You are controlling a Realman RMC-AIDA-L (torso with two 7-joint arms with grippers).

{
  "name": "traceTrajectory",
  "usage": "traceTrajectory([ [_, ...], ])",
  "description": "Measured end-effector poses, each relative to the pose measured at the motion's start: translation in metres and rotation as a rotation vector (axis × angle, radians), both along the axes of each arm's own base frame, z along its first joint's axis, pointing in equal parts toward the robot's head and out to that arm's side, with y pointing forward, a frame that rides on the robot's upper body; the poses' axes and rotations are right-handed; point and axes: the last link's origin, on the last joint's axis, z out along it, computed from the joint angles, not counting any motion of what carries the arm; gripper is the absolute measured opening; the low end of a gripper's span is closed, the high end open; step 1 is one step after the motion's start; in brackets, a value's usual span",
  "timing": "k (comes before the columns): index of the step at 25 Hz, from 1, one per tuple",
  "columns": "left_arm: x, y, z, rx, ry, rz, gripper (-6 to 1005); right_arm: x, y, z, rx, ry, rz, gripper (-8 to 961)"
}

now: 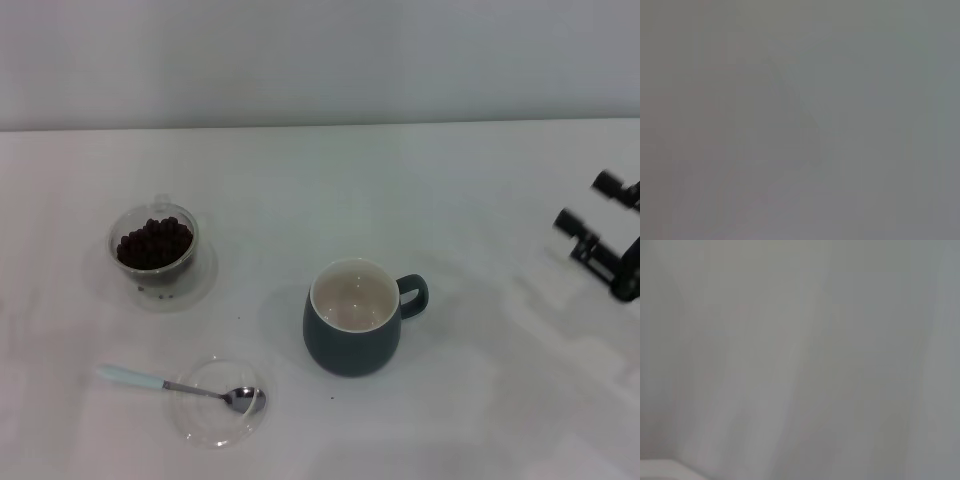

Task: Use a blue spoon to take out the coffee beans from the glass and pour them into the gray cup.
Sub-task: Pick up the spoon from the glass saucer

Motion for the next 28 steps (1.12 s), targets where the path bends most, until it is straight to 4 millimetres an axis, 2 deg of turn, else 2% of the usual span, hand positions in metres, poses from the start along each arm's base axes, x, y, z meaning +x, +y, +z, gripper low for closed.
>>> traceTrajectory([
  [4,0.001,-0.017,-0.008,-0.08,-0.154,-0.065,891,0.005,0.005,0.013,0.067,0.007,-0.028,600],
  [13,0.008,-0.043,-0.047,-0.292,-0.449,-0.083,890,0.009,0.022,0.044,0.223,0.007,-0.061,600],
  [20,0.019,-0.053,-0.072,-0.41,-0.555,-0.084,890,0.008,0.036,0.054,0.283,-0.014,-0.074,600],
  [28,0.024,-0.068,-0.1,-0.514,-0.62,-0.003,890,0.008,0.04,0.06,0.3,-0.039,-0.068,599],
])
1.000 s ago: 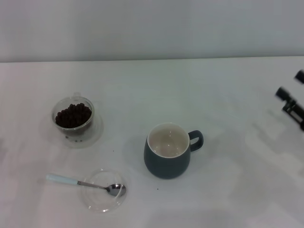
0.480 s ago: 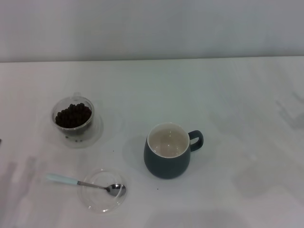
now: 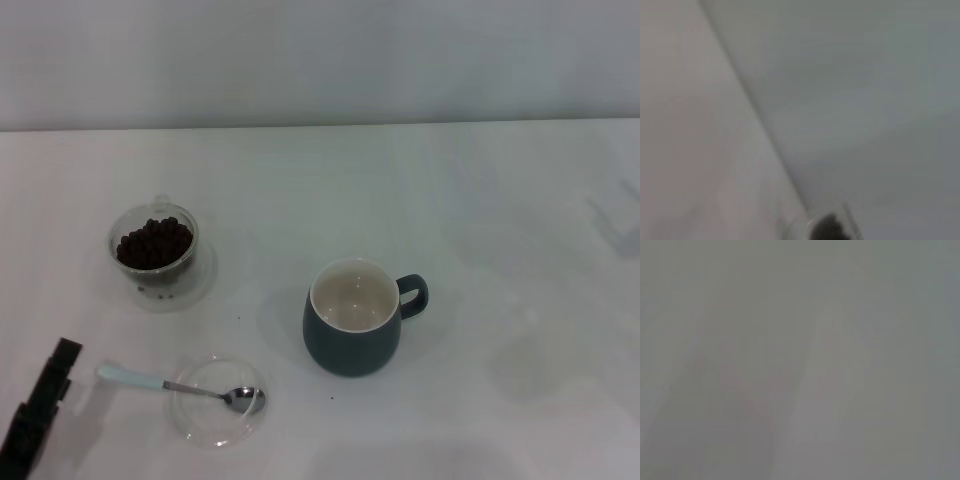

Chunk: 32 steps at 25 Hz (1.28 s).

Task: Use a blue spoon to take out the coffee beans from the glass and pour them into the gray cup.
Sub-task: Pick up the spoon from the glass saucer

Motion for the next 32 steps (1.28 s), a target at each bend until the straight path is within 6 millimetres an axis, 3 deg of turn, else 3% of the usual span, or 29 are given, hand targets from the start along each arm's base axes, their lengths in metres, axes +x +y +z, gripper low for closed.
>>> traceTrajectory([
  [7,0.005,0.005,-0.011,-0.079,0.012,-0.03,890,0.0,0.002,0.002,0.009,-0.009,0.0,599],
  [32,0.014,0.015,-0.016,-0.135,0.035,-0.116,890,0.003,-0.011,-0.003,0.028,-0.026,0.0,598],
])
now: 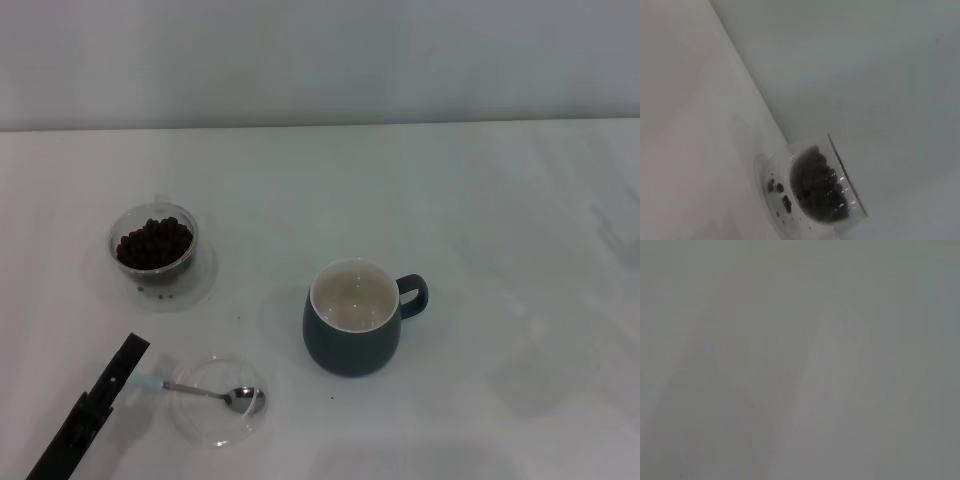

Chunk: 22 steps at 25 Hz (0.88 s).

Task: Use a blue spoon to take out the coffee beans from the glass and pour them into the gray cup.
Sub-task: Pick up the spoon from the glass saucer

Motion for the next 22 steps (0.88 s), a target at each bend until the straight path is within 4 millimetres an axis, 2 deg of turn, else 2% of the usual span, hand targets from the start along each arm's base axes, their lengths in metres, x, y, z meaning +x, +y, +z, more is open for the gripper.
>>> traceTrajectory([
  [22,0.008,0.011,-0.001,-0.056,-0.026,-0.066,869,-0.003,-0.008,-0.007,0.001,0.022,0.018,597],
])
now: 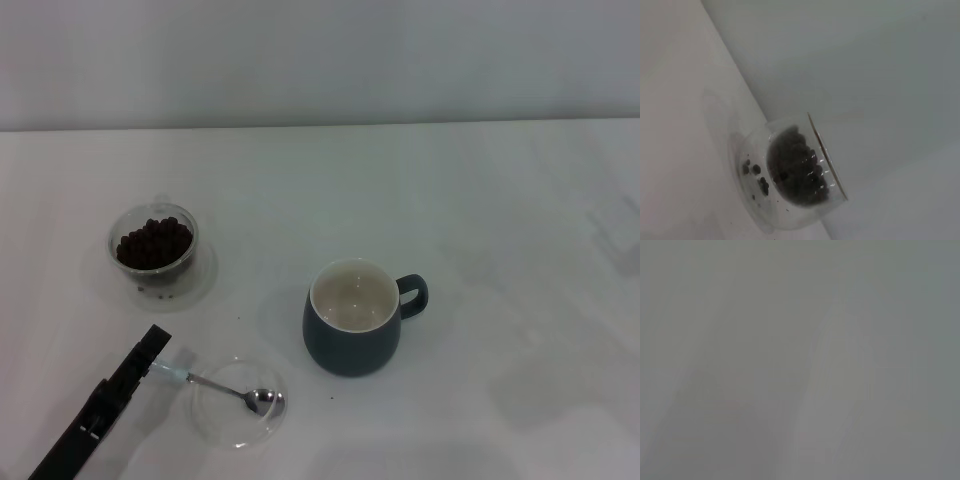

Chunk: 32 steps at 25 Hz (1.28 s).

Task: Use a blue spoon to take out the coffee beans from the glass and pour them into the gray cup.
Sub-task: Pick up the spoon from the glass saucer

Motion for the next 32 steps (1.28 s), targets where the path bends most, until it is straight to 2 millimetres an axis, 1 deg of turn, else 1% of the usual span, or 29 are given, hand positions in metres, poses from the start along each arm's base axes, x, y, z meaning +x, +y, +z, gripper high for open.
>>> traceTrajectory([
  [1,0.0,0.0,0.0,-0.003,-0.008,0.003,864,0.0,0.0,0.0,0.001,0.001,0.003,597],
  [12,-0.002,0.002,0.003,-0.027,-0.079,0.033,426,-0.006,-0.007,-0.003,0.025,-0.008,0.045,597],
  [20,-0.007,0.004,0.003,-0.057,-0.128,0.085,195,-0.009,-0.009,-0.003,0.034,-0.009,0.063,596],
  [26,-0.009,0.006,0.004,-0.064,-0.151,0.106,134,-0.011,-0.009,-0.007,0.052,-0.036,0.066,596],
  [29,-0.008,0.007,0.005,-0.063,-0.153,0.1,134,-0.011,-0.008,-0.008,0.053,-0.039,0.064,596],
  [32,-0.008,0.009,0.011,-0.041,-0.149,0.076,133,-0.01,-0.008,-0.008,0.052,-0.039,0.062,596],
])
